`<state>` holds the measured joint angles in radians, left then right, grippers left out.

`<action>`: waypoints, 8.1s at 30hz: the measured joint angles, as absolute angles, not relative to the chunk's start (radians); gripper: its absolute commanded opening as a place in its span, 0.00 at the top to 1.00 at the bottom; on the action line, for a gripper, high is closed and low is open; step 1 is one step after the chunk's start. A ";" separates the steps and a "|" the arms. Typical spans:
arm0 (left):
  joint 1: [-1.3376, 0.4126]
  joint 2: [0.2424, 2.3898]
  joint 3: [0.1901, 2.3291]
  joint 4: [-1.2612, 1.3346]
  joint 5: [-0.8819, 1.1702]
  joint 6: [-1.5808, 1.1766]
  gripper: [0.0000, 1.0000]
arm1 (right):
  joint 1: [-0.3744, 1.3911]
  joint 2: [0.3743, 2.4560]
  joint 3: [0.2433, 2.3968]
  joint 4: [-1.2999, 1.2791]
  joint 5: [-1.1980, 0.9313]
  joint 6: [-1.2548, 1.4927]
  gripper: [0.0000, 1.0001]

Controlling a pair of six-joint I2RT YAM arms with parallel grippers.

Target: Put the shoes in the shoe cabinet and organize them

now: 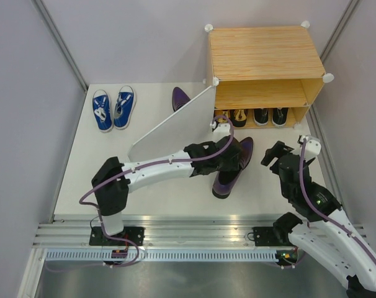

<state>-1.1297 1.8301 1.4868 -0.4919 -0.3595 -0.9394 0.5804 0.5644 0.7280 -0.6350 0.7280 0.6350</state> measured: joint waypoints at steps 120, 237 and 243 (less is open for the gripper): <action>-0.973 0.942 1.122 -0.383 -0.862 -0.006 0.16 | 0.687 0.908 0.688 -0.662 0.393 0.606 0.99; -0.938 0.995 1.046 -0.275 -0.883 0.106 0.55 | 0.268 1.426 1.007 0.029 -0.057 0.336 0.23; -0.938 0.995 1.045 -0.270 -0.883 0.114 0.58 | 0.270 1.493 1.048 0.038 -0.067 0.332 0.27</action>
